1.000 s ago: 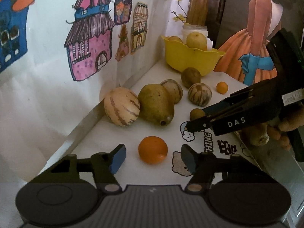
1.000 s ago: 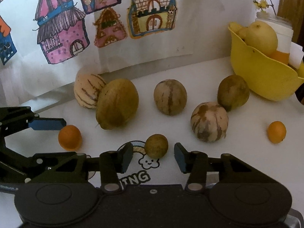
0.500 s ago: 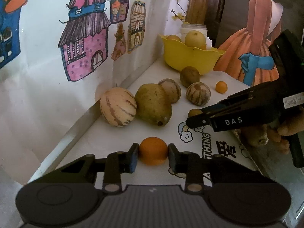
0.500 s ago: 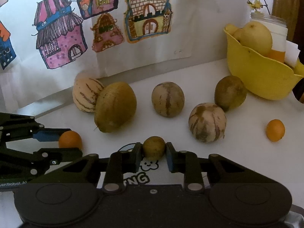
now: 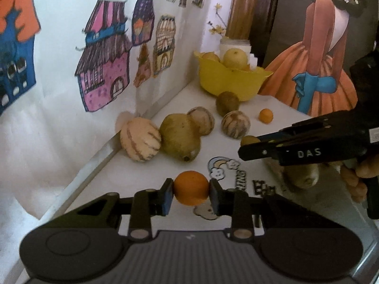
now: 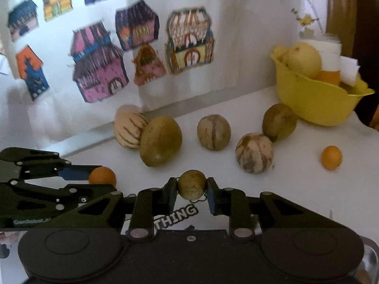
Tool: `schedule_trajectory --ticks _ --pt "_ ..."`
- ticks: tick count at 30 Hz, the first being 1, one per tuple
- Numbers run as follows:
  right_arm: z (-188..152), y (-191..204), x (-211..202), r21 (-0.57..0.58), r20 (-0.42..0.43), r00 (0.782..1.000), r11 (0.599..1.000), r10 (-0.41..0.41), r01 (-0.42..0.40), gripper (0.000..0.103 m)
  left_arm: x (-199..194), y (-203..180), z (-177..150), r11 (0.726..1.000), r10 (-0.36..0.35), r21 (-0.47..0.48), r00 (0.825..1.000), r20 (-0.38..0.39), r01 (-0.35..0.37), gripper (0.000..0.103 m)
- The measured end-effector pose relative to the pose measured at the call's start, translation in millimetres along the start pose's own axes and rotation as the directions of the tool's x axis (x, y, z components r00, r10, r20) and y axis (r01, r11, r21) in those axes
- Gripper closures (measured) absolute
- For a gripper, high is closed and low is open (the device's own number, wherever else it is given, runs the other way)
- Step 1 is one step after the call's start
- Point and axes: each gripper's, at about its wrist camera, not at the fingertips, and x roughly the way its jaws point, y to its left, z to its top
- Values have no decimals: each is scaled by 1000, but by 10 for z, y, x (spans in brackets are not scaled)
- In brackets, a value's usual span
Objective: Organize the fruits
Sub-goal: 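Lower the orange and small fruit into the metal tray and open both tools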
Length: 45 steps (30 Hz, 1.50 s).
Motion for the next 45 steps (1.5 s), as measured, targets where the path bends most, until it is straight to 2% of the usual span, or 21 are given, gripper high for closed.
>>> schedule_trajectory --ticks 11,15,22,33,45 --pt "-181 -166 -876 41 81 994 997 -76 73 75 -267 -464 -1 997 -74 17 997 30 74 68" --pt "-318 -290 -1118 75 91 990 992 -106 100 75 -254 -670 -56 993 -118 -19 992 37 119 68" --pt "-621 -540 -1431 124 90 986 984 -142 130 75 -184 -1030 -98 986 -163 -12 986 43 164 68" --pt "-1057 -866 -1299 180 49 976 963 -213 202 75 75 -1384 -241 984 -170 55 985 -8 170 68" --pt "-1205 -922 -1131 158 40 964 954 -264 254 75 276 -1477 -300 983 -157 86 986 -50 161 68"
